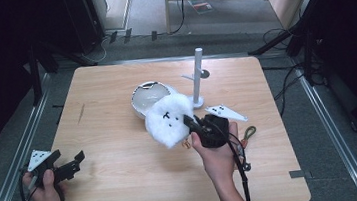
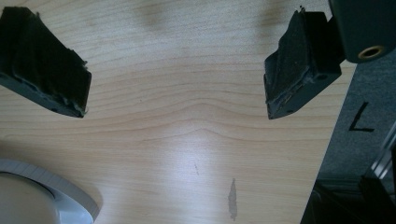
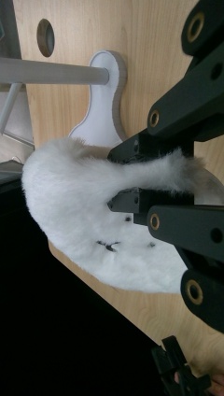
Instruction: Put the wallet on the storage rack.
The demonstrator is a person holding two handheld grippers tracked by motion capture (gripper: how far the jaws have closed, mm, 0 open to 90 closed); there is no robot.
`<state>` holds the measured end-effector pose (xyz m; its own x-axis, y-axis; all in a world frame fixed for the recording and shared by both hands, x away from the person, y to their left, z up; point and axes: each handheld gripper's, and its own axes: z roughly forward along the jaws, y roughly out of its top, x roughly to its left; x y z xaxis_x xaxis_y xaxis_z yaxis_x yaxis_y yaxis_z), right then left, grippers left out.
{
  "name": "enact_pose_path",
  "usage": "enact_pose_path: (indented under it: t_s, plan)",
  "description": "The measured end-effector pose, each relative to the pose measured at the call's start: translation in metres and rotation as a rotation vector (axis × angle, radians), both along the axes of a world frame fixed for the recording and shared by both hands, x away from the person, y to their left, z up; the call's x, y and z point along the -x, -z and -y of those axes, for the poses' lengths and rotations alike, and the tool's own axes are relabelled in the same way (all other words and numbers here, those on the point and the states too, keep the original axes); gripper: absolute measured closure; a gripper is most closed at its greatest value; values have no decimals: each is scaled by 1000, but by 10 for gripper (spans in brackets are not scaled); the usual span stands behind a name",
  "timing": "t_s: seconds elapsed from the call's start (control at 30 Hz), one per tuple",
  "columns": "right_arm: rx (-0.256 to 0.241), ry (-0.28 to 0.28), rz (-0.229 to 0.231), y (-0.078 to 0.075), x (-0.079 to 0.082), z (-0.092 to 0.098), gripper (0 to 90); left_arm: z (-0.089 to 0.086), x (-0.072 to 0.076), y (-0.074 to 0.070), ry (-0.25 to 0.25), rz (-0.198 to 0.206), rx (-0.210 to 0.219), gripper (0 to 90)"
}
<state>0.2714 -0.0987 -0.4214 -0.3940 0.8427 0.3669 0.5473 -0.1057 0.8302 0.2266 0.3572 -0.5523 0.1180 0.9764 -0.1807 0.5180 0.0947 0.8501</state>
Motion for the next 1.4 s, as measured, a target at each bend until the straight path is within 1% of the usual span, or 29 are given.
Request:
enact_pose_path:
  t_s: [0.13,0.27,0.37,0.47,0.6,0.7,0.8,0.9,1.03,1.2,1.23,1.4]
  plan:
    - [10,16,1,-3,-6,-4,804,0,1,0,0,9,-1,83]
    - [6,33,9,-6,-11,-8,804,0,1,0,0,9,-3,83]
    - [13,50,16,-7,-14,-10,804,0,1,0,-2,9,2,83]
    - [16,71,23,-10,-17,-13,804,0,1,0,-2,8,2,83]
    - [28,118,36,-15,-23,-16,804,0,1,0,-3,9,3,83]
    - [30,138,44,-19,-25,-20,804,0,1,0,-2,9,2,83]
    - [54,150,64,-22,-29,-25,804,0,0,0,-3,10,3,83]
    - [78,172,71,-24,-32,-32,804,0,0,0,-3,9,2,83]
    - [132,204,78,-22,-38,-42,804,0,0,0,-3,8,2,83]
    - [187,240,56,-14,-47,-51,804,0,1,0,-2,7,2,83]
    - [196,251,46,-13,-49,-53,804,0,1,0,-3,6,3,83]
    - [224,282,32,-8,-56,-58,803,0,0,0,-5,9,9,83]
